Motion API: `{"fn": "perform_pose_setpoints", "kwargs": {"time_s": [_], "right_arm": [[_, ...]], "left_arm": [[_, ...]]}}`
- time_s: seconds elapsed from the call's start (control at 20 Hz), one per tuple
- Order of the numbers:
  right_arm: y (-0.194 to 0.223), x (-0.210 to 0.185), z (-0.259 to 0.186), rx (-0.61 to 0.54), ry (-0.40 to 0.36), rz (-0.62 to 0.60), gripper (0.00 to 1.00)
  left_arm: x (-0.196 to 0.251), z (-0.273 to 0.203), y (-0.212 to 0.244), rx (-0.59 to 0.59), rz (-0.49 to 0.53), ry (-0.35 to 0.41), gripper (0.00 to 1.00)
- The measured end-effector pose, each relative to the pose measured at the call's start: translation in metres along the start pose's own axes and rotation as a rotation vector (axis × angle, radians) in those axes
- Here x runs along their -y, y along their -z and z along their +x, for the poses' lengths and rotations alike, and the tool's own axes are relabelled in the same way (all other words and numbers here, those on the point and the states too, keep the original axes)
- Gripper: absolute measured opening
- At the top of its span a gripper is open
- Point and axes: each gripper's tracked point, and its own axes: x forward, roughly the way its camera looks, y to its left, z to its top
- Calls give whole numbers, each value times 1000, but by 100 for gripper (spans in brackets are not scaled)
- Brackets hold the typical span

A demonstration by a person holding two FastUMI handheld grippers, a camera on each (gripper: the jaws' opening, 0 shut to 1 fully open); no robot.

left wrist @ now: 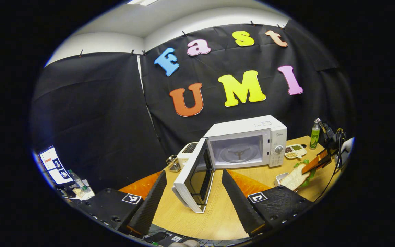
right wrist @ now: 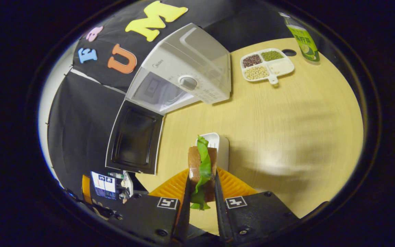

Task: Open the microwave oven with the left hand, put the food in, and close the microwave oven.

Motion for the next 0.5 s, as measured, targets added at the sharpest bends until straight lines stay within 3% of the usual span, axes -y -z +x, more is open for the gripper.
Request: {"fn": "perform_pose_setpoints", "kwargs": {"time_s": [0.05, 0.1, 0.15, 0.2, 0.25, 0.4, 0.45, 0.5], "right_arm": [[-6, -10, -4, 21, -9, -16, 28], [-11, -22, -9, 45, -22, -31, 36], [-17, -37, -13, 69, -39, -41, 27], [-23, -53, -15, 103, -55, -43, 35], [-29, -68, -14, 136, -65, -40, 27], [-46, -102, -4, 256, -63, -29, 26], [-52, -112, 2, 300, -64, -24, 33], [-60, -125, 11, 345, -71, -11, 33]], "left_arm": [[-2, 0, 1, 0, -6, 1, 96], [-4, 0, 2, 0, -13, 14, 96], [-4, -2, 1, 6, -9, 28, 96], [-7, -2, 0, 13, 3, 42, 96], [-10, 0, 0, 15, 15, 57, 96], [-21, 3, 0, 23, 21, 114, 96], [-26, 5, 1, 21, 21, 128, 96], [-30, 6, 0, 22, 23, 142, 96]]}}
